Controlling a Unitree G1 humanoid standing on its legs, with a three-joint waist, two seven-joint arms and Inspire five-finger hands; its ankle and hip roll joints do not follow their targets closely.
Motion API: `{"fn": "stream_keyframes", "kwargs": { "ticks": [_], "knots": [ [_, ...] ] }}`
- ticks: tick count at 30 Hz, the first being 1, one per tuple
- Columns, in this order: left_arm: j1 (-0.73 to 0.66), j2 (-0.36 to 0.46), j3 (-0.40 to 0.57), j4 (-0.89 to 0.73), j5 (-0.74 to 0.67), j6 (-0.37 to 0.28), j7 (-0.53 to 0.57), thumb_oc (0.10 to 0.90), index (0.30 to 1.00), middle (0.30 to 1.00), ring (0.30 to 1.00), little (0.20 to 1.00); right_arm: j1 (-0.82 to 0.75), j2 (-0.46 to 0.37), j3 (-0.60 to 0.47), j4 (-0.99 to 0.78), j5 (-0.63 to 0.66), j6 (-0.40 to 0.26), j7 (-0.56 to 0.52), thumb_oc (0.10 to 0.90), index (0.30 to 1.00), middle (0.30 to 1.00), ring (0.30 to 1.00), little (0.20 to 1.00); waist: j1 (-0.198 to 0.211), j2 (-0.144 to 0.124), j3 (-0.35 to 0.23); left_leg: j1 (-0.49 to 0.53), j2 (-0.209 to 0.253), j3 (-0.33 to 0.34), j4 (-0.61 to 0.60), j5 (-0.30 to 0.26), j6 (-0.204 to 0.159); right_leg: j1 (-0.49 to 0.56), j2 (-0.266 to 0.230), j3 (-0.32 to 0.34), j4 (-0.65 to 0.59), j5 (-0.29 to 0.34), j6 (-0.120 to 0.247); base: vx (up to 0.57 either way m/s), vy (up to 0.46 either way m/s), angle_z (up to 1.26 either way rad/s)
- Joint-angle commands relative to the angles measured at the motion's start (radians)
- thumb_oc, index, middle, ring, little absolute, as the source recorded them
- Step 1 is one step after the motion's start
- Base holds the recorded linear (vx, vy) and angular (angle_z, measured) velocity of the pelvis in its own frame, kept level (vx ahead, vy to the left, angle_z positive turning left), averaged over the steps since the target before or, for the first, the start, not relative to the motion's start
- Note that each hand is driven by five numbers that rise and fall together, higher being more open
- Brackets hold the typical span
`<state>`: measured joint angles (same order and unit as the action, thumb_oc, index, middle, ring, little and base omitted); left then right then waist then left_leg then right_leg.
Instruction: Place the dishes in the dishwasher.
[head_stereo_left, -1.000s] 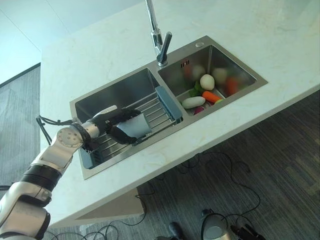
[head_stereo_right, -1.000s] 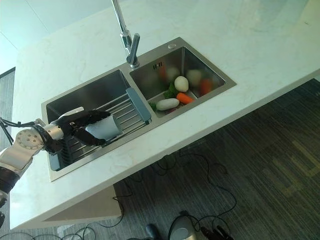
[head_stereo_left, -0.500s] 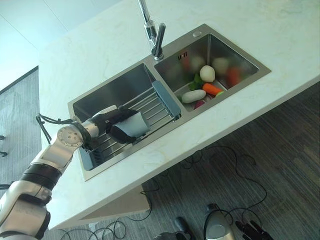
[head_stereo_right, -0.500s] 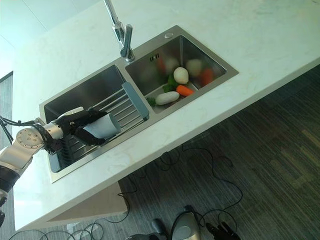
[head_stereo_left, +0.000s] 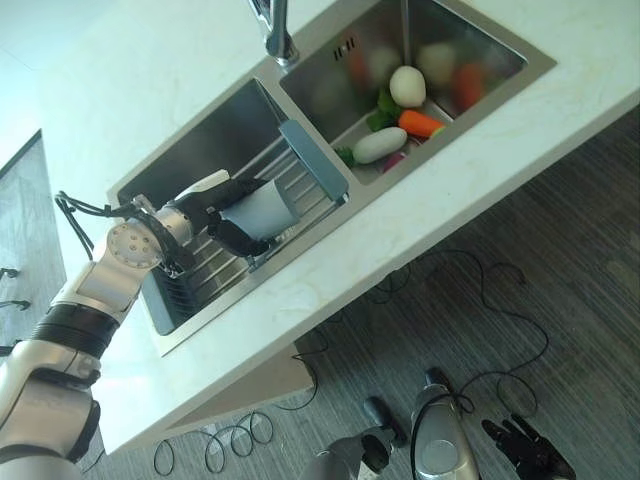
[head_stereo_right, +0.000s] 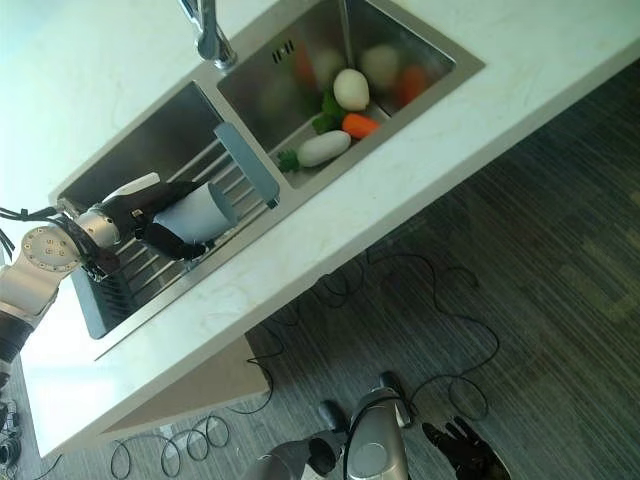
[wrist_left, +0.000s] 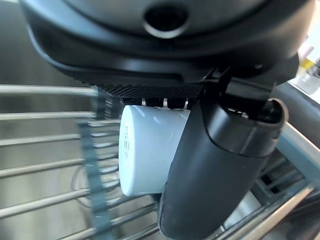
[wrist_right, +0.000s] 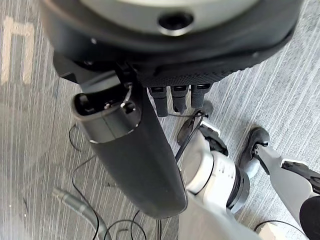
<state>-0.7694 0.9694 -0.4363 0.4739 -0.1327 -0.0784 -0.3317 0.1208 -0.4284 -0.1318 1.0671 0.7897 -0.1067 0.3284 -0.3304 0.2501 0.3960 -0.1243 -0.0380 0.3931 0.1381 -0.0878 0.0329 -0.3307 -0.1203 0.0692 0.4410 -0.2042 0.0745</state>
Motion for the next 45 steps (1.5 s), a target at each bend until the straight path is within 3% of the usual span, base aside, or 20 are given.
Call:
{"fn": "stream_keyframes", "kwargs": {
  "ticks": [1, 2, 3, 13, 17, 24, 28, 29, 33, 36, 37, 38, 39, 42, 44, 45],
  "knots": [
    [0.015, 0.026, -0.001, 0.031, 0.025, 0.007, -0.008, 0.627, 0.641, 0.641, 0.641, 0.641, 0.069, -0.040, 0.002, -0.020, 0.066, -0.034, 0.022, 0.800, 0.900, 0.900, 0.900, 0.900, -0.016, -0.011, -0.096, -0.073, 0.105, -0.110, 0.162, -0.130, -0.104, 0.008, -0.117, -0.031, -0.141, 0.094, 0.163, -0.05, 0.000, -0.09],
    [0.013, 0.024, -0.004, 0.031, 0.024, 0.003, -0.009, 0.483, 0.425, 0.425, 0.425, 0.425, 0.068, -0.042, 0.001, -0.020, 0.069, -0.036, 0.022, 0.800, 0.900, 0.900, 0.900, 0.900, -0.016, -0.011, -0.095, -0.073, 0.106, -0.109, 0.162, -0.130, -0.104, 0.008, -0.118, -0.031, -0.141, 0.094, 0.163, -0.03, 0.004, -0.03],
    [0.012, 0.024, -0.007, 0.026, 0.017, 0.016, -0.020, 0.400, 0.300, 0.300, 0.300, 0.300, 0.067, -0.044, -0.004, -0.022, 0.070, -0.036, 0.023, 0.800, 0.900, 0.900, 0.900, 0.900, -0.016, -0.011, -0.095, -0.072, 0.107, -0.107, 0.162, -0.128, -0.105, 0.009, -0.119, -0.033, -0.141, 0.094, 0.164, 0.00, 0.000, 0.00],
    [0.011, 0.018, -0.021, 0.020, 0.009, 0.028, -0.033, 0.400, 0.300, 0.300, 0.300, 0.300, 0.088, -0.025, -0.019, 0.024, 0.032, -0.038, 0.018, 0.800, 0.900, 0.900, 0.900, 0.900, -0.016, -0.014, -0.145, -0.024, 0.139, -0.074, 0.162, -0.128, -0.110, 0.062, -0.118, -0.065, -0.141, 0.079, 0.159, 0.02, 0.000, -0.01],
    [-0.057, 0.017, -0.005, -0.025, -0.009, 0.055, 0.117, 0.400, 0.300, 0.300, 0.300, 0.300, 0.085, -0.015, -0.041, 0.105, 0.033, -0.066, 0.017, 0.800, 0.900, 0.900, 0.900, 0.900, 0.007, -0.028, -0.204, 0.021, 0.161, -0.069, 0.162, -0.136, -0.114, 0.121, -0.105, -0.095, -0.141, 0.053, 0.148, 0.05, -0.037, 0.28],
    [-0.091, 0.081, 0.059, -0.025, 0.085, -0.007, 0.311, 0.400, 0.300, 0.300, 0.300, 0.300, 0.067, 0.000, -0.060, 0.130, 0.049, -0.084, 0.012, 0.800, 0.900, 0.900, 0.900, 0.900, 0.032, -0.051, -0.242, 0.041, 0.166, -0.086, 0.162, -0.149, -0.110, 0.160, -0.084, -0.107, -0.141, 0.034, 0.135, 0.00, -0.016, 0.16],
    [-0.111, 0.173, 0.123, -0.051, 0.104, -0.061, 0.458, 0.400, 0.300, 0.300, 0.300, 0.300, 0.053, 0.018, -0.070, 0.160, 0.040, -0.075, 0.008, 0.800, 0.900, 0.900, 0.900, 0.900, 0.066, -0.077, -0.274, 0.048, 0.169, -0.108, 0.162, -0.156, -0.105, 0.181, -0.065, -0.120, -0.141, 0.025, 0.122, 0.02, -0.080, 0.17],
    [-0.104, 0.225, 0.176, -0.082, 0.106, -0.102, 0.529, 0.400, 0.300, 0.300, 0.300, 0.300, 0.048, 0.034, -0.071, 0.177, 0.019, -0.059, 0.002, 0.800, 0.900, 0.900, 0.900, 0.900, 0.092, -0.093, -0.286, 0.058, 0.166, -0.127, 0.162, -0.170, -0.099, 0.201, -0.057, -0.132, -0.141, 0.010, 0.116, 0.05, -0.109, 0.24],
    [-0.040, 0.288, 0.294, -0.152, 0.113, -0.135, 0.598, 0.400, 0.300, 0.300, 0.300, 0.300, 0.037, 0.061, -0.062, 0.203, -0.057, -0.036, 0.000, 0.800, 0.900, 0.900, 0.900, 0.900, 0.135, -0.115, -0.304, 0.054, 0.163, -0.156, 0.162, -0.173, -0.093, 0.210, -0.044, -0.150, -0.141, 0.003, 0.102, 0.00, -0.113, 0.18],
    [0.139, 0.321, 0.495, -0.261, 0.108, -0.148, 0.656, 0.400, 0.300, 0.300, 0.300, 0.300, 0.033, 0.092, -0.034, 0.221, -0.156, -0.035, 0.023, 0.800, 0.900, 0.900, 0.900, 0.900, 0.199, -0.136, -0.311, 0.054, 0.154, -0.210, 0.162, -0.177, -0.089, 0.232, -0.024, -0.179, -0.141, -0.017, 0.082, -0.01, -0.157, 0.17],
    [0.157, 0.320, 0.511, -0.267, 0.108, -0.146, 0.659, 0.400, 0.300, 0.300, 0.300, 0.300, 0.032, 0.091, -0.031, 0.222, -0.159, -0.035, 0.024, 0.800, 0.900, 0.900, 0.900, 0.900, 0.197, -0.135, -0.311, 0.054, 0.154, -0.212, 0.162, -0.177, -0.089, 0.233, -0.024, -0.180, -0.141, -0.018, 0.081, -0.06, -0.256, 0.43],
    [0.309, 0.287, 0.653, -0.314, 0.116, -0.111, 0.744, 0.400, 0.300, 0.300, 0.300, 0.300, 0.023, 0.103, -0.002, 0.222, -0.191, -0.020, 0.030, 0.800, 0.900, 0.900, 0.900, 0.900, 0.246, -0.146, -0.310, 0.052, 0.145, -0.255, 0.162, -0.176, -0.090, 0.241, -0.011, -0.197, -0.141, -0.033, 0.066, -0.06, -0.218, 0.47],
    [0.382, 0.272, 0.712, -0.317, 0.123, -0.099, 0.777, 0.400, 0.300, 0.300, 0.300, 0.300, 0.021, 0.105, 0.012, 0.220, -0.220, -0.010, 0.035, 0.800, 0.900, 0.900, 0.900, 0.900, 0.257, -0.145, -0.308, 0.051, 0.144, -0.264, 0.162, -0.172, -0.092, 0.243, -0.008, -0.206, -0.141, -0.036, 0.061, -0.06, -0.268, 0.42],
    [0.597, 0.192, 0.879, -0.289, 0.162, -0.135, 0.877, 0.400, 0.300, 0.300, 0.300, 0.300, 0.019, 0.115, 0.060, 0.203, -0.278, 0.016, 0.035, 0.800, 0.900, 0.900, 0.900, 0.900, 0.299, -0.145, -0.287, 0.031, 0.166, -0.289, 0.162, -0.127, -0.118, 0.259, -0.004, -0.254, -0.141, -0.041, 0.053, -0.10, -0.120, 0.44],
    [0.753, 0.114, 0.996, -0.265, 0.189, -0.199, 0.930, 0.400, 0.300, 0.300, 0.300, 0.300, 0.000, 0.113, 0.117, 0.193, -0.306, -0.009, 0.056, 0.800, 0.900, 0.900, 0.900, 0.900, 0.333, -0.135, -0.259, -0.017, 0.200, -0.312, 0.162, -0.084, -0.145, 0.247, -0.035, -0.331, -0.141, -0.041, 0.045, -0.42, 0.009, 1.24],
    [0.762, 0.107, 1.002, -0.263, 0.188, -0.203, 0.932, 0.400, 0.300, 0.300, 0.300, 0.300, -0.003, 0.113, 0.120, 0.192, -0.306, -0.009, 0.058, 0.800, 0.900, 0.900, 0.900, 0.900, 0.332, -0.134, -0.258, -0.023, 0.202, -0.309, 0.162, -0.077, -0.145, 0.241, -0.039, -0.339, -0.141, -0.036, 0.045, -0.41, 0.096, 1.32]
  ]
}}
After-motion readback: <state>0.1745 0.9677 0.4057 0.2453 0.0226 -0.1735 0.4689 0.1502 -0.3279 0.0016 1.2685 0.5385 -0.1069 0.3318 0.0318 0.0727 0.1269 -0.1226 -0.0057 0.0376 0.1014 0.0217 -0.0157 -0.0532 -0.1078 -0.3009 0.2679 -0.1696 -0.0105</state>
